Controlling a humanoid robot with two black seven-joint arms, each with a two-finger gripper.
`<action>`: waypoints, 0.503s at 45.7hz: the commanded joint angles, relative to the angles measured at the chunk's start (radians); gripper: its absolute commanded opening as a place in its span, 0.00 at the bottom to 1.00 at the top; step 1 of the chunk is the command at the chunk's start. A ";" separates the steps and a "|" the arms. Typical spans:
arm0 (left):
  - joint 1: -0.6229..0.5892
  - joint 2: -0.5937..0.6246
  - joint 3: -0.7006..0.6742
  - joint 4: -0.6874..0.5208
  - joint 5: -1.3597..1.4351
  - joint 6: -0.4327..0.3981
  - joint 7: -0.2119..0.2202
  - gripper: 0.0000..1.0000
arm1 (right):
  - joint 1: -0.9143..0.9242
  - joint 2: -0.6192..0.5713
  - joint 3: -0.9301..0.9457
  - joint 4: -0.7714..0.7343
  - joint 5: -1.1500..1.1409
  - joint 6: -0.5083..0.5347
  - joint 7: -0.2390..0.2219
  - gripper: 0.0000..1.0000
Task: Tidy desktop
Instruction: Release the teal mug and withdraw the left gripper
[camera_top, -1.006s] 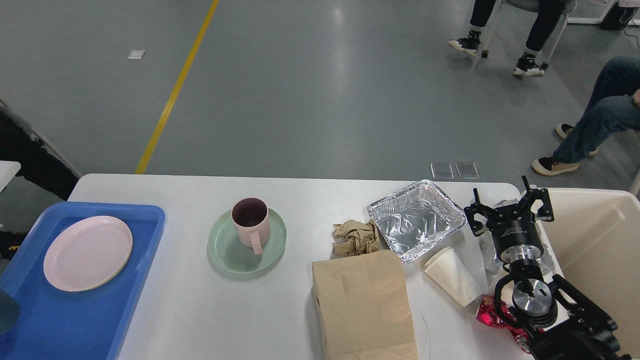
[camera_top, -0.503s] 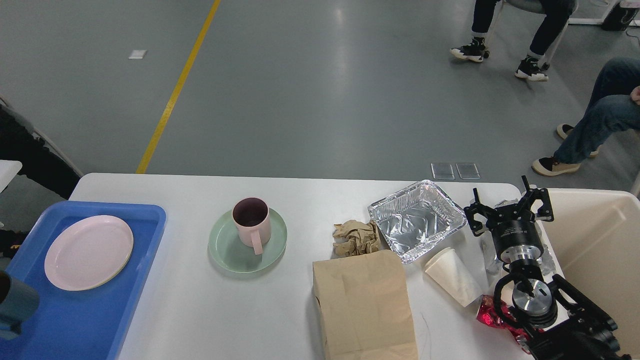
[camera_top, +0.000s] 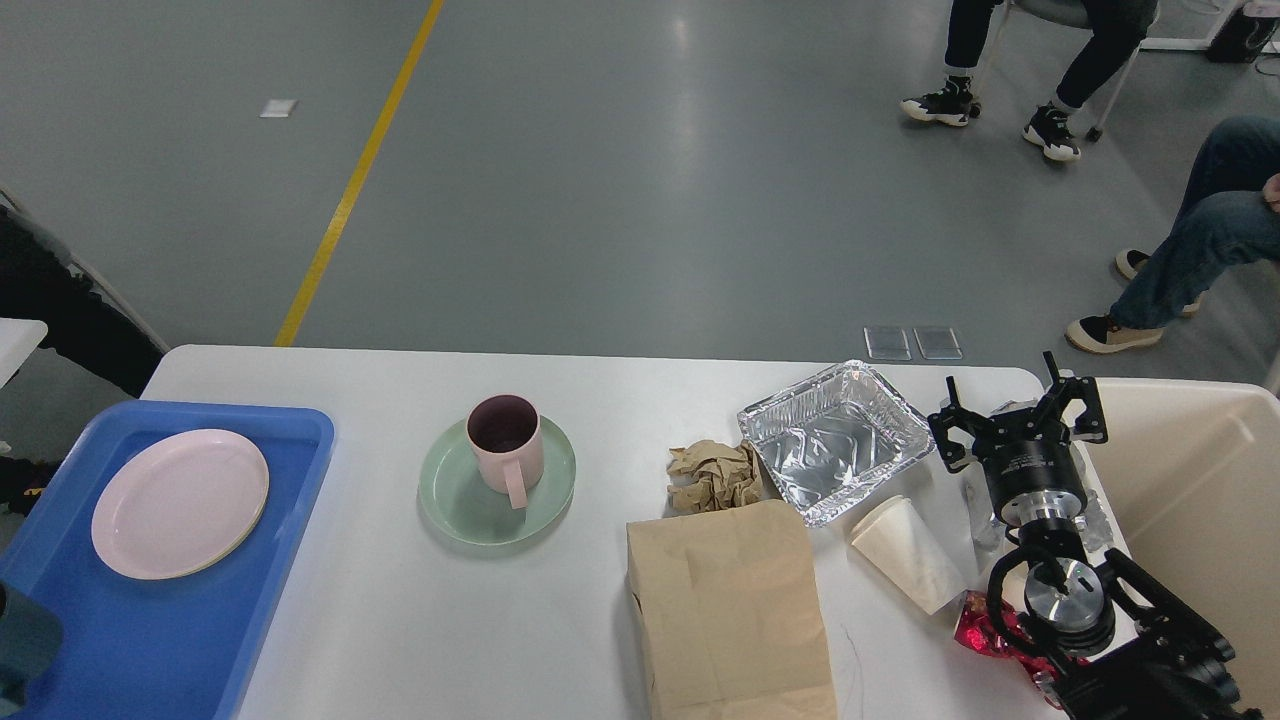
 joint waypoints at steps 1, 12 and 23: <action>-0.001 -0.001 -0.008 -0.003 -0.001 0.016 0.060 0.00 | 0.000 0.000 0.000 0.000 0.000 0.000 0.000 1.00; -0.006 0.000 -0.006 -0.002 -0.038 0.115 0.054 0.82 | 0.000 0.000 0.000 0.000 0.000 0.000 0.000 1.00; -0.006 0.000 -0.009 -0.003 -0.049 0.114 0.053 0.83 | 0.000 0.000 0.000 0.000 0.000 0.000 0.000 1.00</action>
